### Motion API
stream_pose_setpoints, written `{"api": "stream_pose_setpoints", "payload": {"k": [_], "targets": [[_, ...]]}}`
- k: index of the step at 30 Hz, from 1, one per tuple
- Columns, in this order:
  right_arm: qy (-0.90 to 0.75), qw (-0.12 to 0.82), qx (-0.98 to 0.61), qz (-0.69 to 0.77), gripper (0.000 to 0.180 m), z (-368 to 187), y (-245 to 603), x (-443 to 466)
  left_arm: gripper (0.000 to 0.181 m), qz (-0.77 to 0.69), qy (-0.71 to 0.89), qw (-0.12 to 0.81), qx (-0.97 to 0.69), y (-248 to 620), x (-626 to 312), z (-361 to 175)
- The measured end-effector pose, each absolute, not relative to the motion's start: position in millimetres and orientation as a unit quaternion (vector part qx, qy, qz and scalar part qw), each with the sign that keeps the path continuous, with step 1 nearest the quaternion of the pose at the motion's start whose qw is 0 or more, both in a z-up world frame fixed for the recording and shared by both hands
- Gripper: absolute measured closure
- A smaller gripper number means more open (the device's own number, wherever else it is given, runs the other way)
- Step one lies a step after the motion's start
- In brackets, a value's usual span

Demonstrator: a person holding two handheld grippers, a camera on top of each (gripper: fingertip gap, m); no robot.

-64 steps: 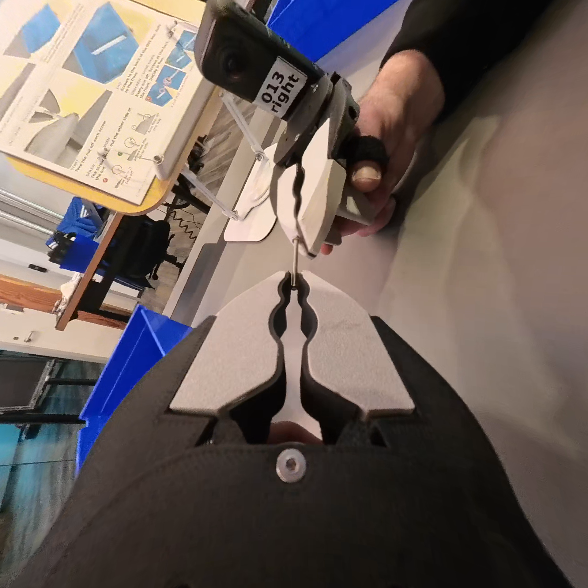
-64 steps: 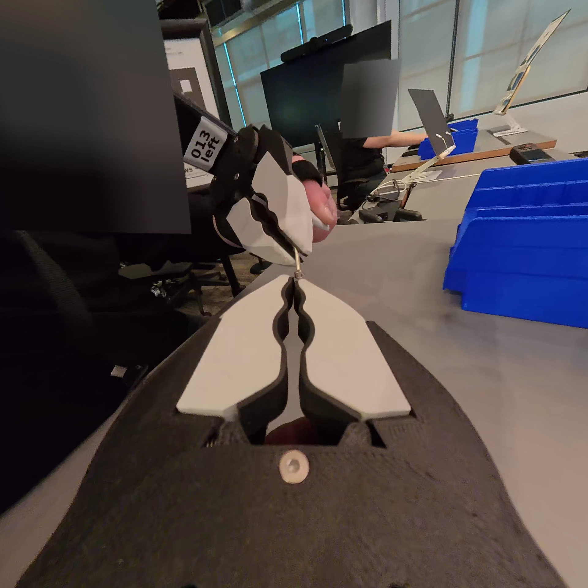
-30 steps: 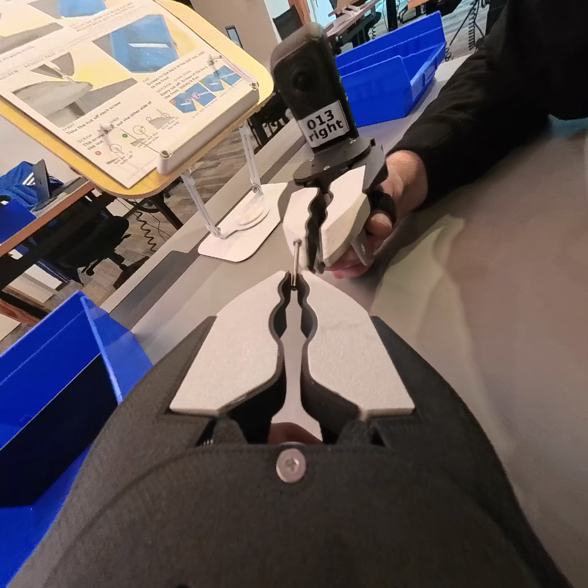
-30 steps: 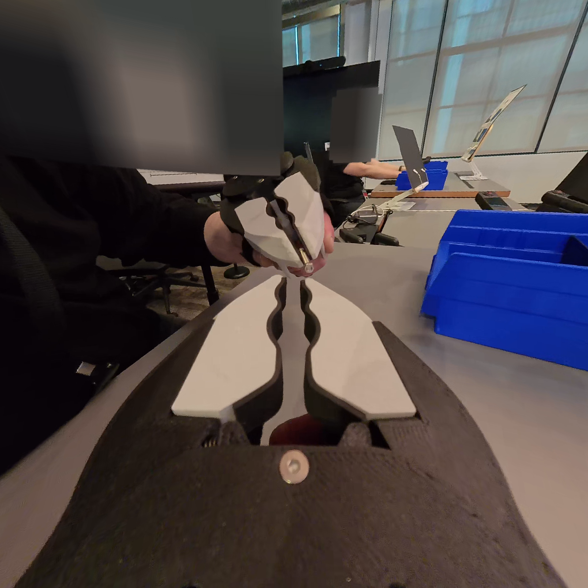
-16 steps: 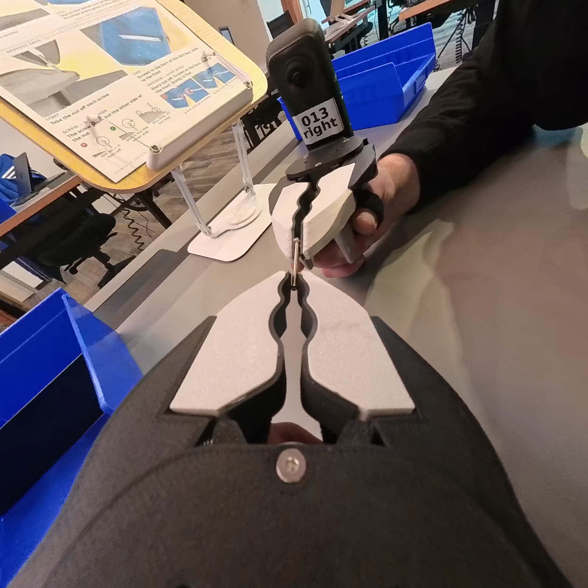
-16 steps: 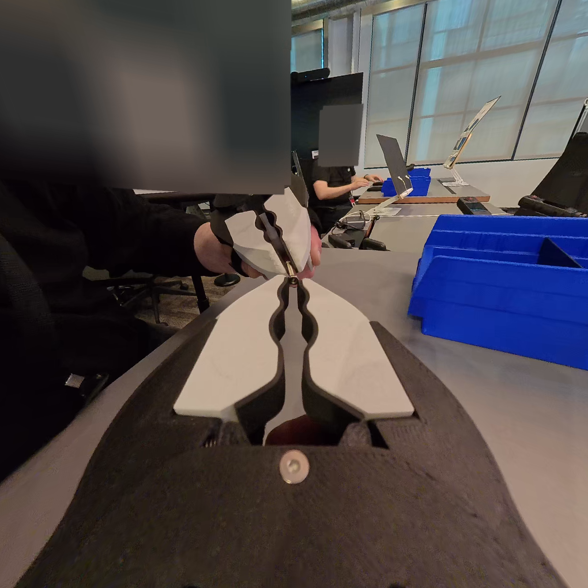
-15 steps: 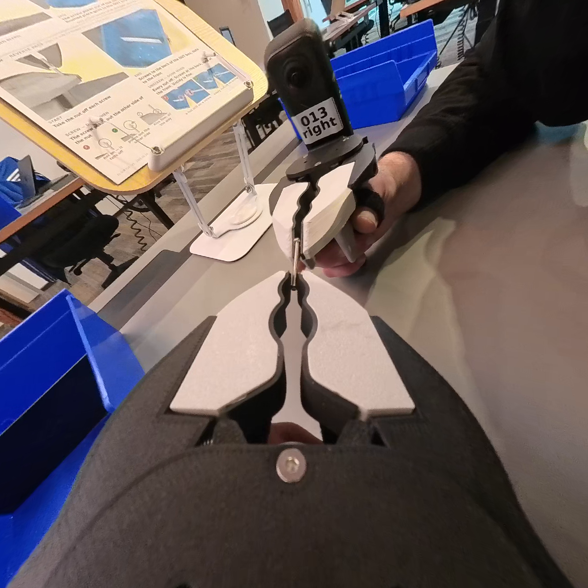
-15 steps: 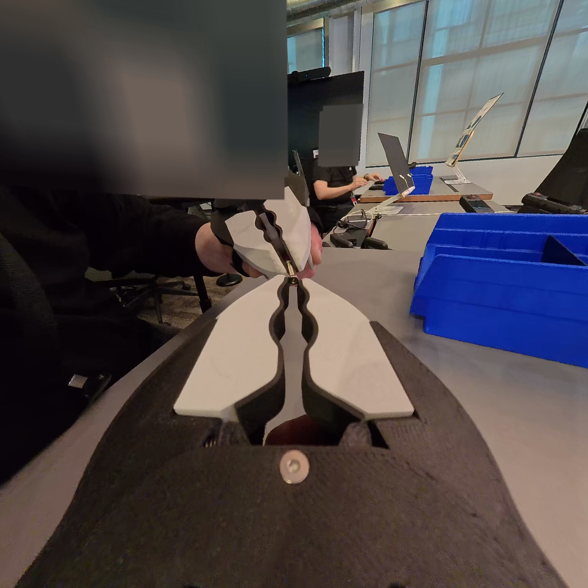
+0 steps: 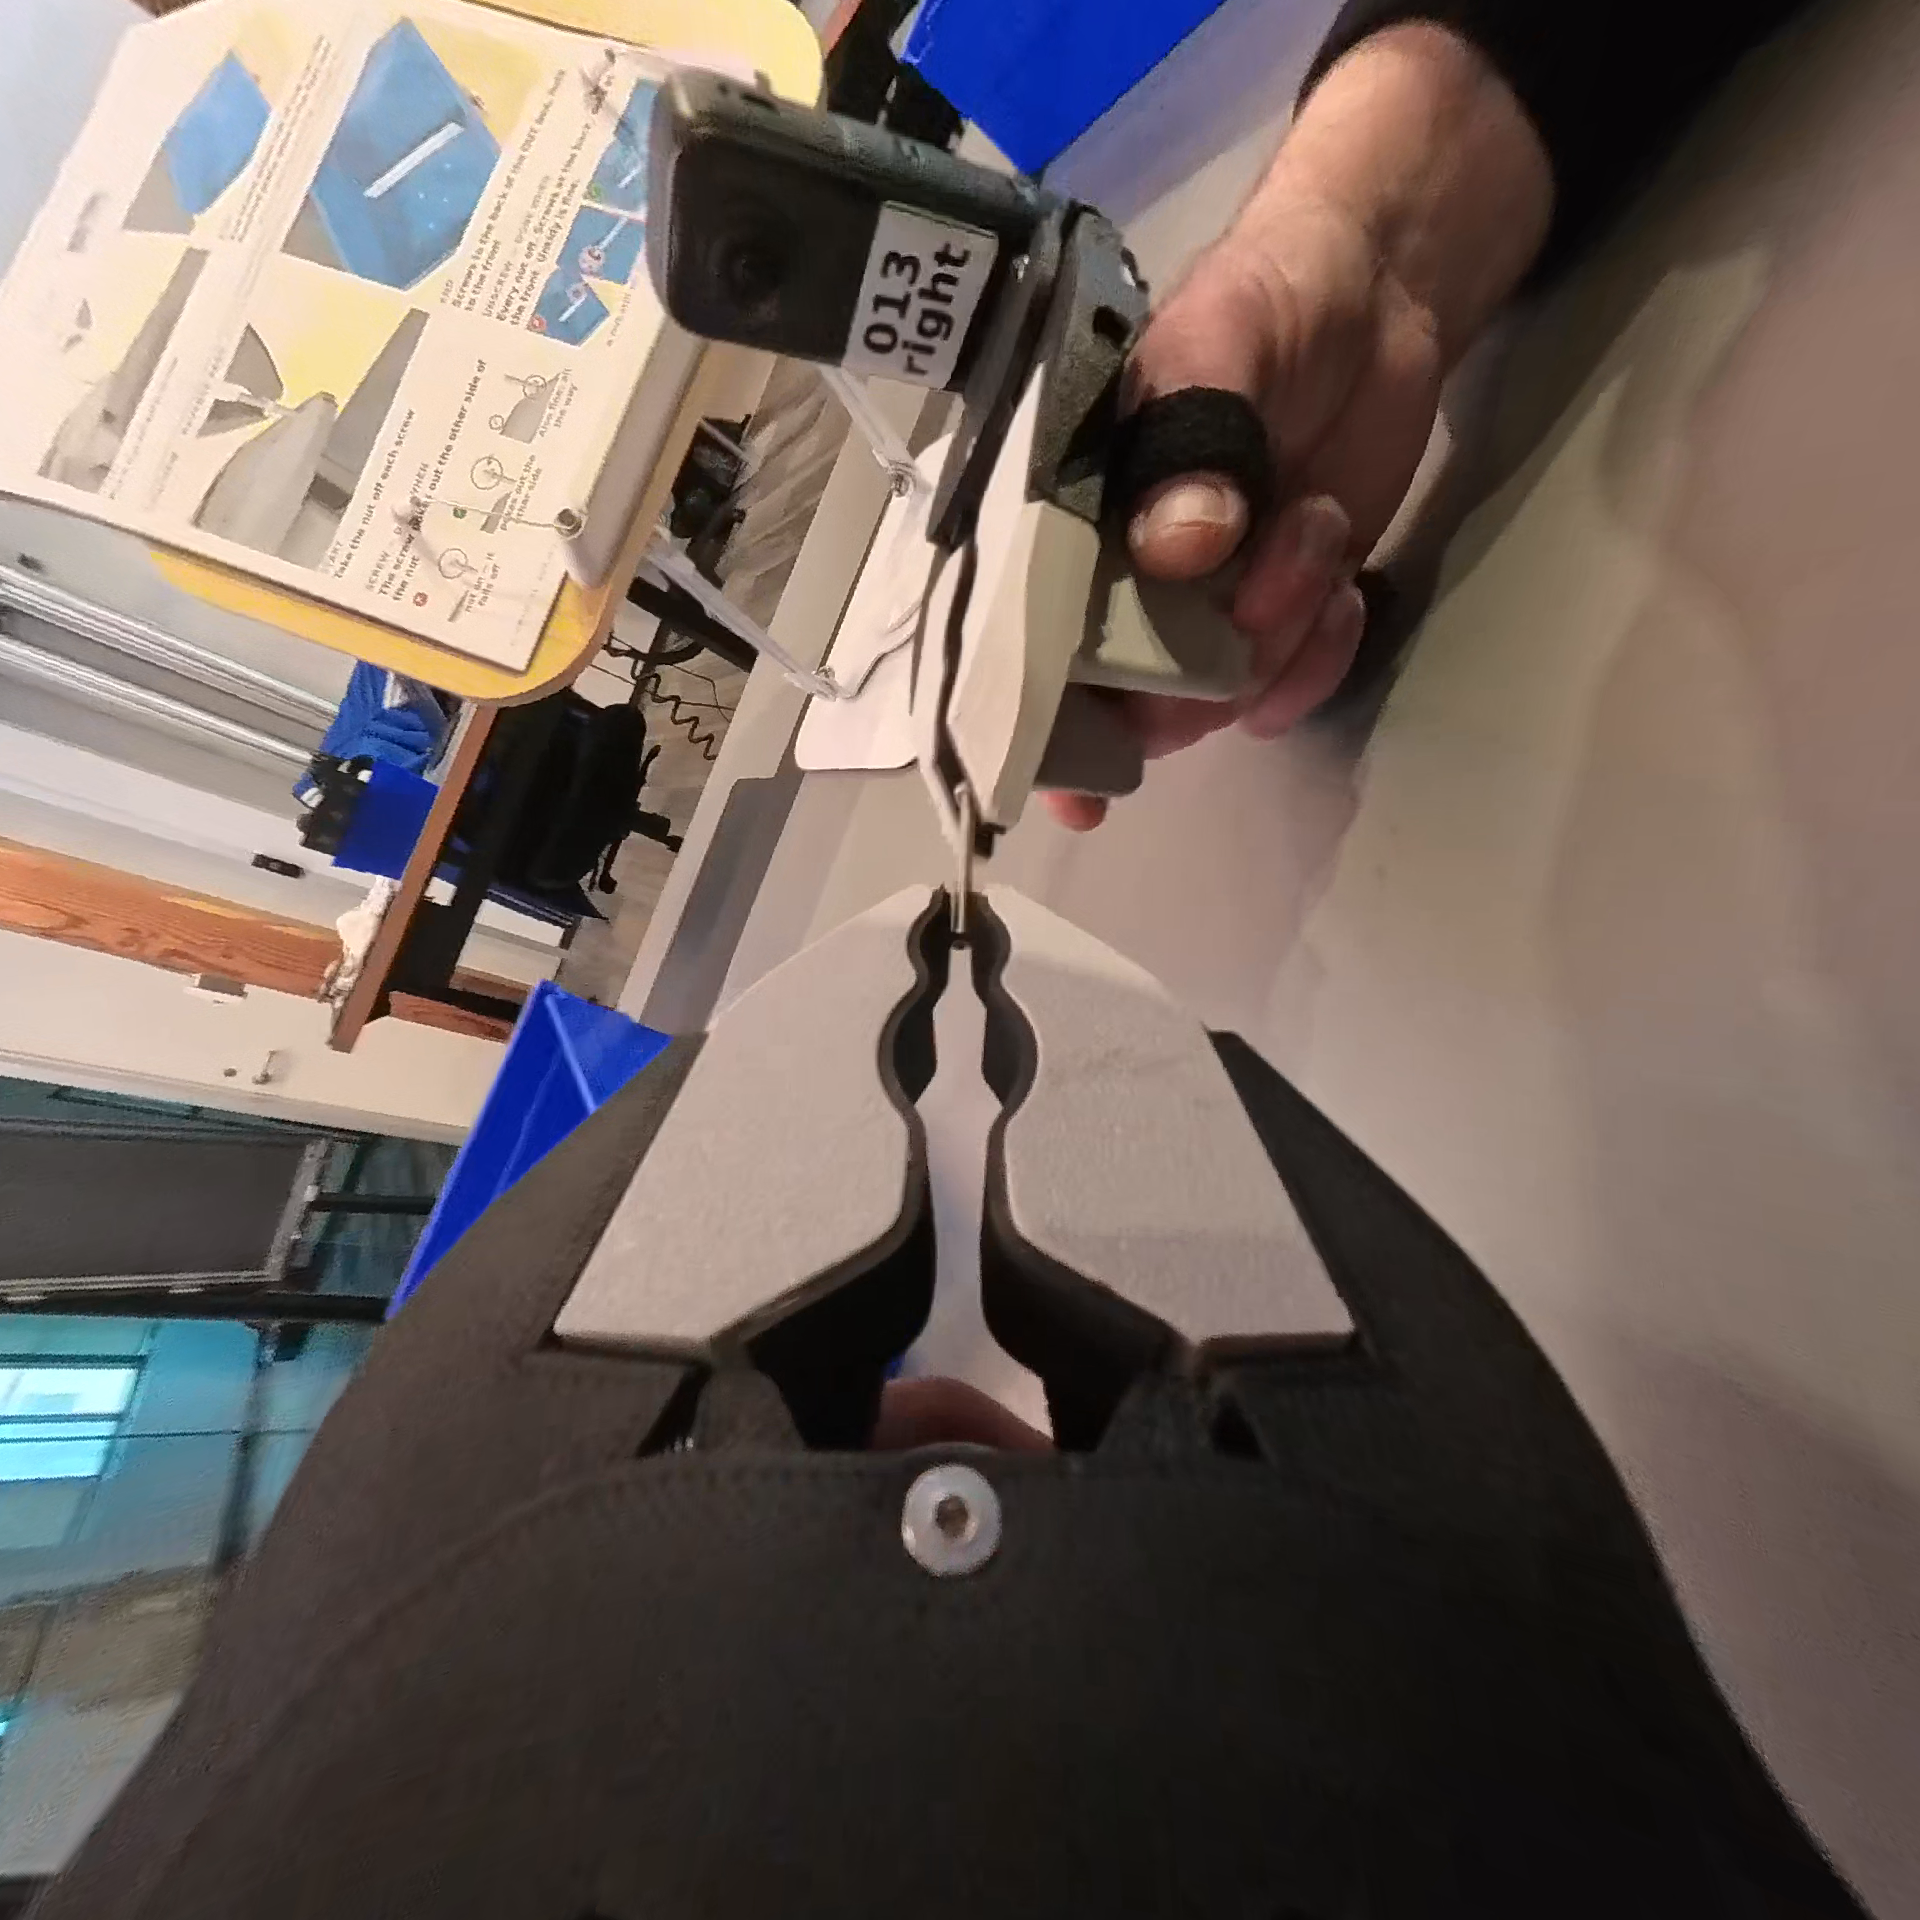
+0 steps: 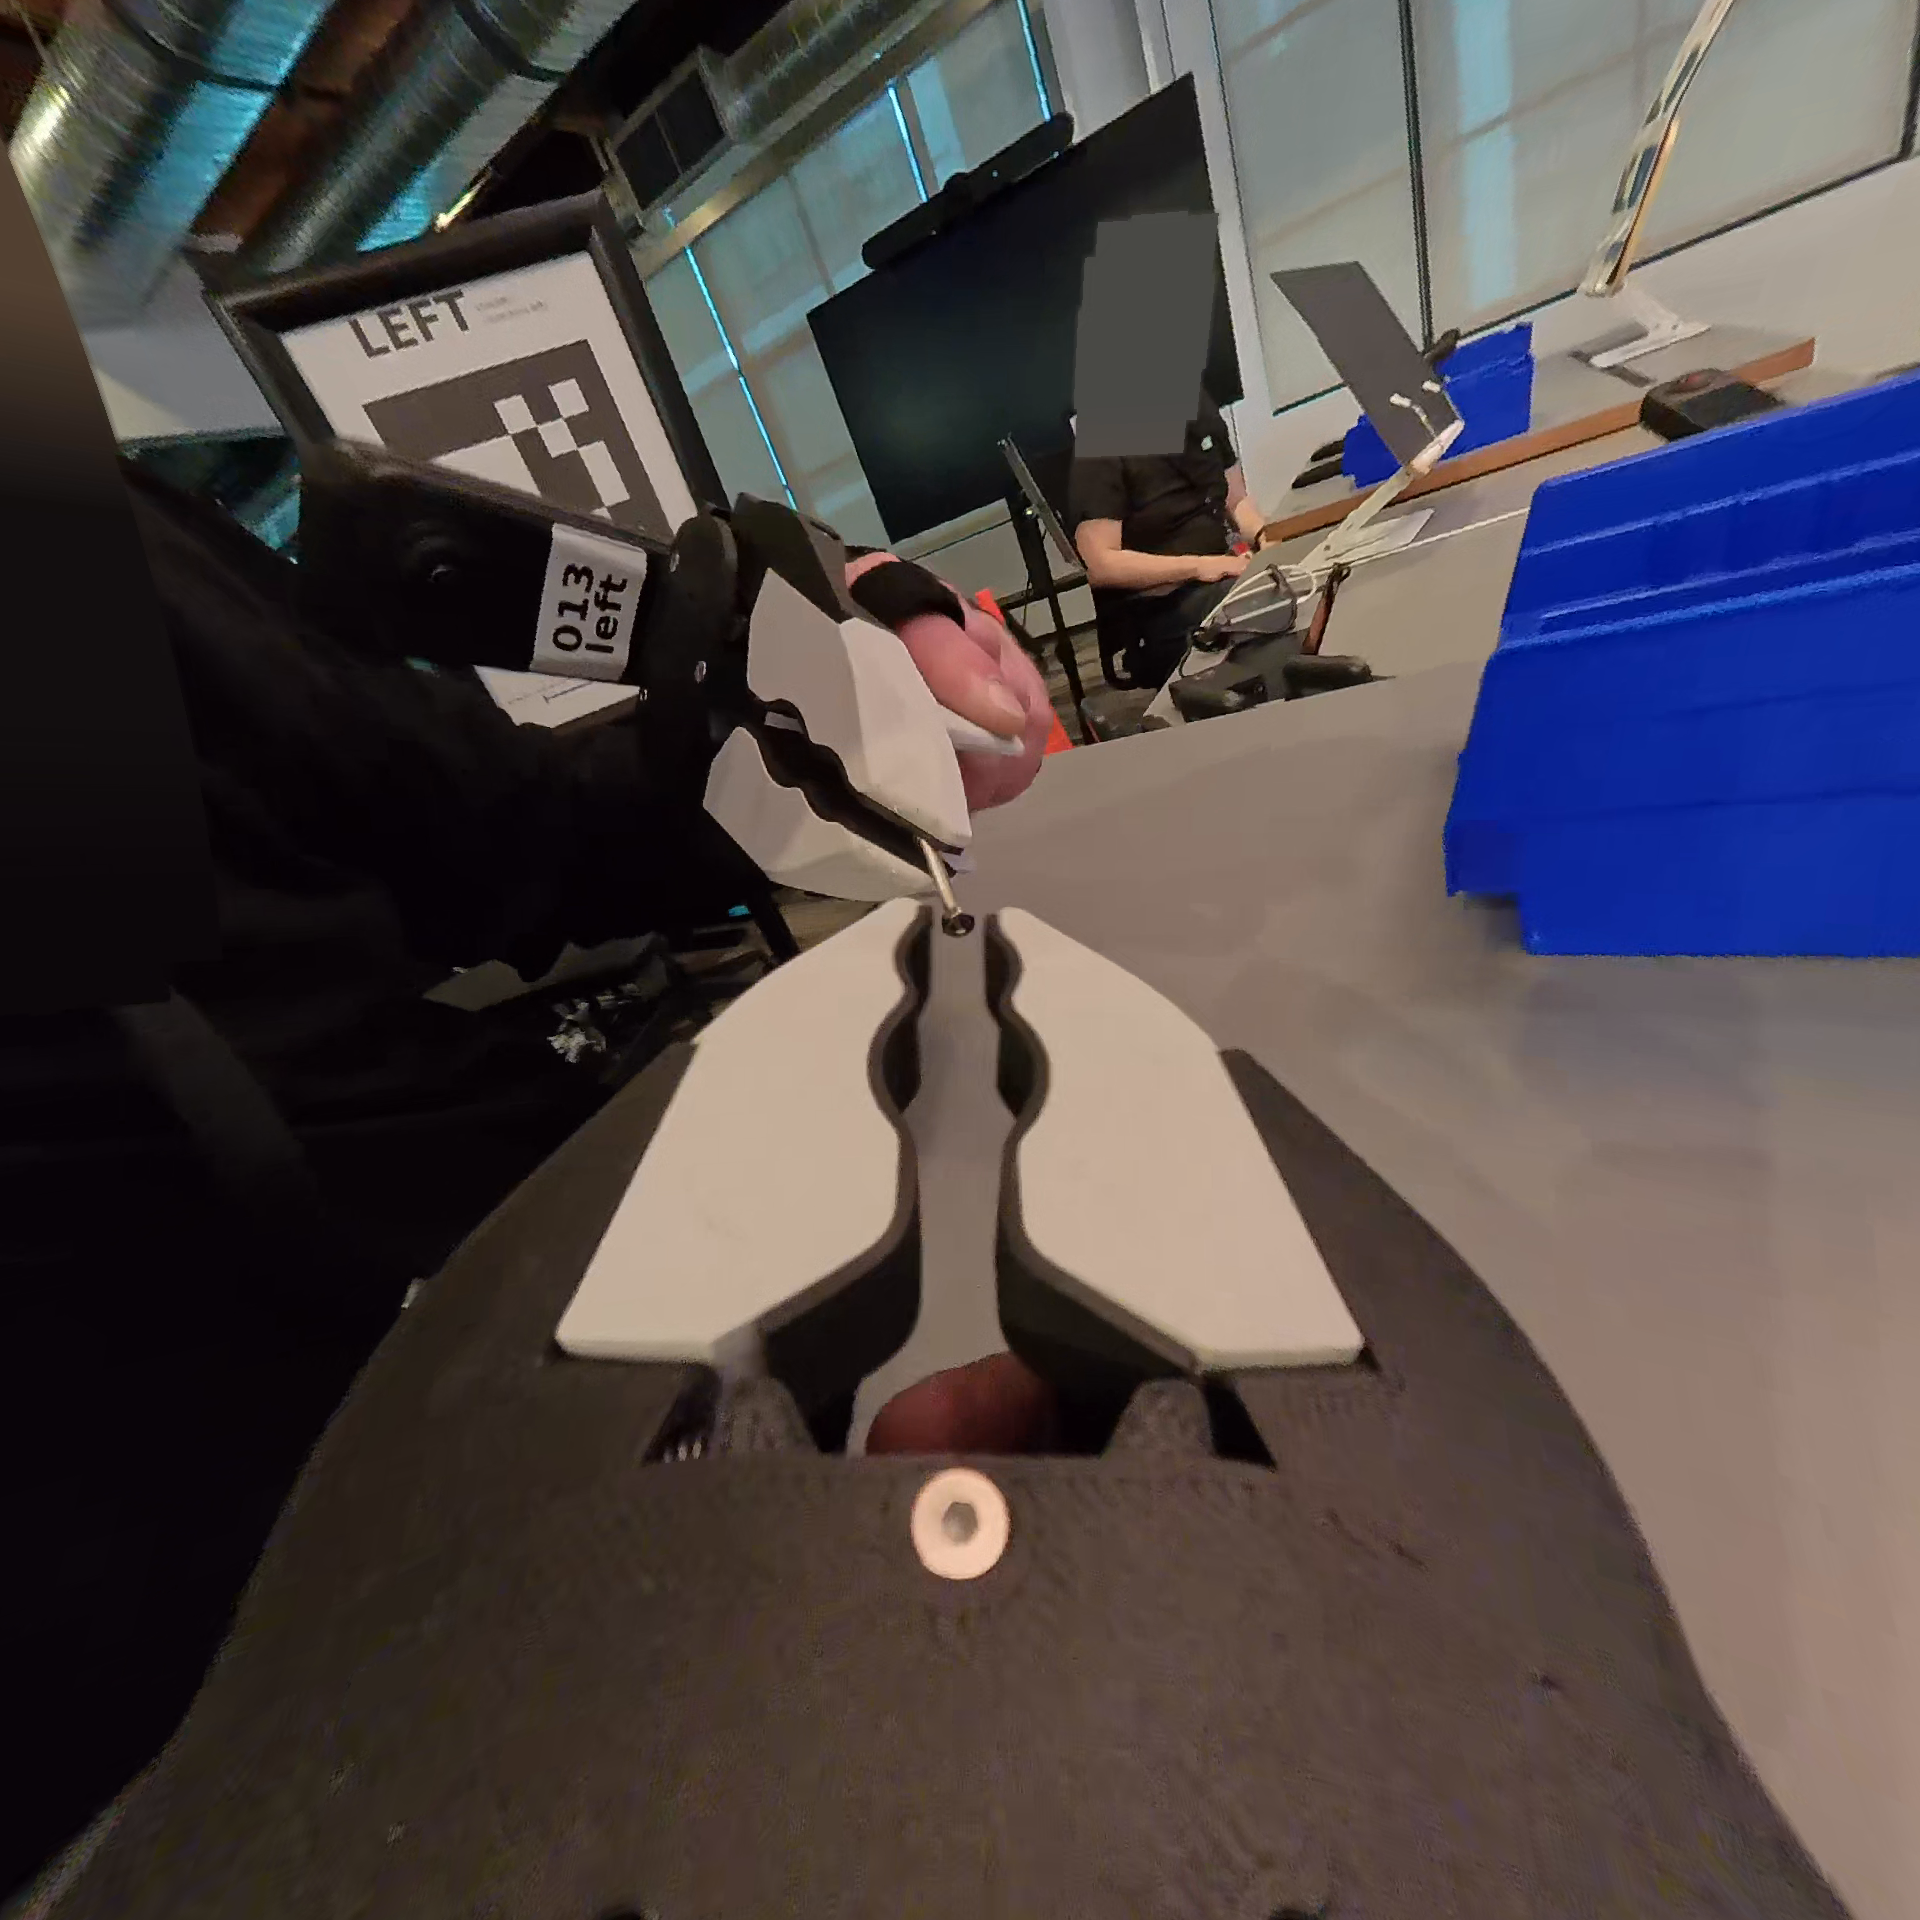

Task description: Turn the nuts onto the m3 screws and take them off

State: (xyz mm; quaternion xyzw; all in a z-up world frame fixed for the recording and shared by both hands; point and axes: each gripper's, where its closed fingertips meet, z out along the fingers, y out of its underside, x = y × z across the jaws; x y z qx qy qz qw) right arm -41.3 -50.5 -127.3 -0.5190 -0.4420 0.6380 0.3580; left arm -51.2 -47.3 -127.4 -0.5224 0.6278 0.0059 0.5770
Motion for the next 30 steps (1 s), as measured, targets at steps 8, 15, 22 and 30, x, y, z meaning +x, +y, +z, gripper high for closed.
{"api": "stream_pose_setpoints", "payload": {"k": [8,15,22,30], "targets": [[-0.467,0.412,-0.490,0.609,0.174,-122,-50,-37,0.177,-0.090,0.585,0.583,-0.556,-50,-48,-127],[-0.497,0.447,-0.462,0.582,0.175,-119,-56,-36,0.177,-0.202,0.545,0.566,-0.584,-56,-45,-124],[-0.567,0.506,-0.413,0.502,0.175,-120,-63,-33,0.178,-0.321,0.508,0.512,-0.614,-62,-42,-126],[-0.596,0.531,-0.405,0.445,0.175,-124,-59,-33,0.178,-0.316,0.504,0.506,-0.624,-59,-42,-130]]}}
